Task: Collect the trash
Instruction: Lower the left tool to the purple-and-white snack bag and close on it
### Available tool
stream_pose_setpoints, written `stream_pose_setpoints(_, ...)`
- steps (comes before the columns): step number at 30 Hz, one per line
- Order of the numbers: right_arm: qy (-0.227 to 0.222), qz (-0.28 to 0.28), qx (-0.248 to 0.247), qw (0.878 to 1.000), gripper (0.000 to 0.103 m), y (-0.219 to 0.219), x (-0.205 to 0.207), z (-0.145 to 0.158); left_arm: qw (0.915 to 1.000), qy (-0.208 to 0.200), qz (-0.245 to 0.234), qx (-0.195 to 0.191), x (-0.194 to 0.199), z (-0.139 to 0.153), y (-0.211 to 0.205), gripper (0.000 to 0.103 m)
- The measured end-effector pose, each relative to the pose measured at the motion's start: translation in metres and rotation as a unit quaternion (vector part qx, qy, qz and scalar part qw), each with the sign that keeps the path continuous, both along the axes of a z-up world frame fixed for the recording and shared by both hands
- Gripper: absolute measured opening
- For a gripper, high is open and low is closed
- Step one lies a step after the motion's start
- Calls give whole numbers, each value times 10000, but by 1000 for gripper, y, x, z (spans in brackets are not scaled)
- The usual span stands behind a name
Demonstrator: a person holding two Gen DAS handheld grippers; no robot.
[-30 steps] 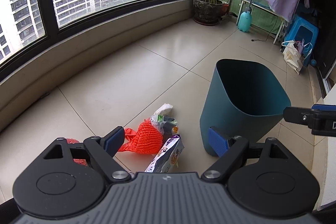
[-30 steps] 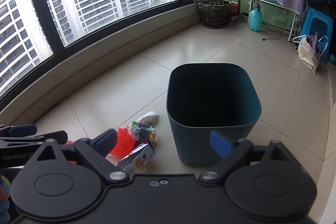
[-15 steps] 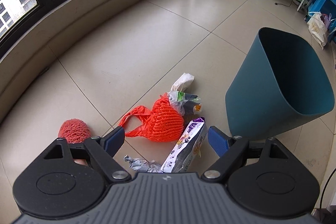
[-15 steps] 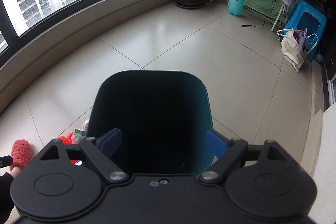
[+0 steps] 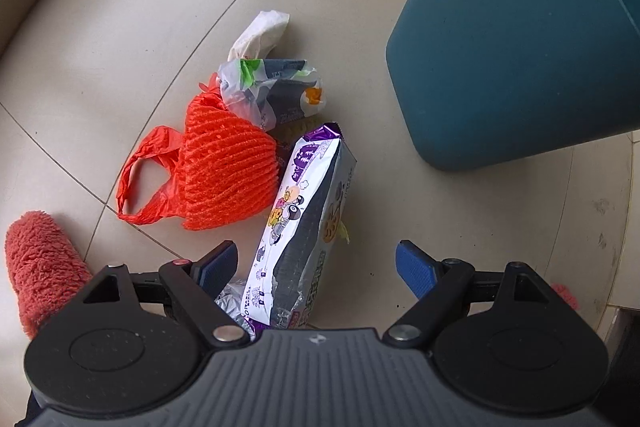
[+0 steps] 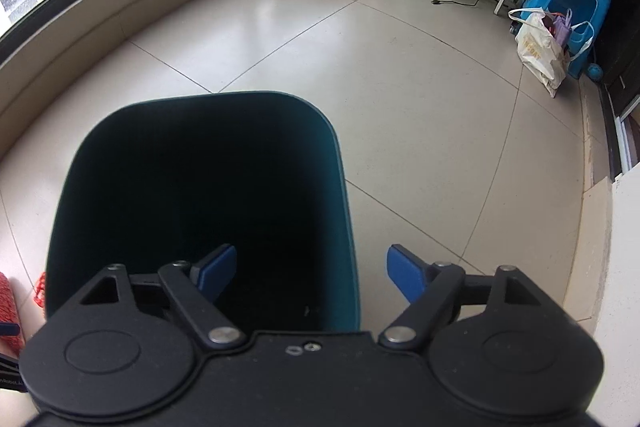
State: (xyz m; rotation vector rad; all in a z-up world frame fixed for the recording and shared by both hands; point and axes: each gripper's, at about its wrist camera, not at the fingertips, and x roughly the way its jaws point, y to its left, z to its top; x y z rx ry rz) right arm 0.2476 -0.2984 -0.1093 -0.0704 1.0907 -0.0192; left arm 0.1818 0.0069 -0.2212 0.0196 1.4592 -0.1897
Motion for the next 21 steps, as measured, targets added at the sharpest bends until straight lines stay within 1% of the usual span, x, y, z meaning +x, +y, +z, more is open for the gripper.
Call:
stream_pose_setpoints(2,110,-199,171,9996,79,-9,4,-6,10000,67,-59,-43,1,-16,-1,86)
stream_pose_setpoints(4,298,-282,320,9986,77,-14,7,-15,9998,143,-141,-80,3,-30,-1,86)
stream_pose_setpoints(6,414,-334,368,9979,69,-16,7,-25,9994,214,-268,10,2,-40,-3,86)
stream_pose_setpoints(7,474,-374,383,9974,63,-16,8,-28,9991,293,-319,39,3,-47,-4,86)
stream_pose_setpoints(8,530,-414,411,9969,46,-16,9,-31,9987,375,-348,43,3,-53,-4,86)
stream_pose_setpoints(9,596,-441,455,9962,40,-15,10,-33,9984,418,-381,98,3,-58,-5,86)
stream_pose_setpoints(10,627,-418,458,9961,38,-13,10,-34,9980,424,-438,175,1,-63,-7,86)
stream_pose_setpoints(12,608,-321,392,9969,27,-9,8,-36,9974,447,-482,300,-1,-71,-8,86)
stream_pose_setpoints(17,556,-201,280,9979,27,-5,5,-37,9967,539,-451,409,-1,-88,-9,86)
stream_pose_setpoints(19,531,-197,282,9980,26,-5,4,-37,9966,512,-435,485,0,-92,-8,81)
stream_pose_setpoints(20,523,-190,272,9981,26,-5,4,-37,9962,524,-415,551,1,-95,-8,71)
stream_pose_setpoints(21,509,-174,237,9983,25,-2,2,-37,9956,561,-407,634,2,-99,-8,56)
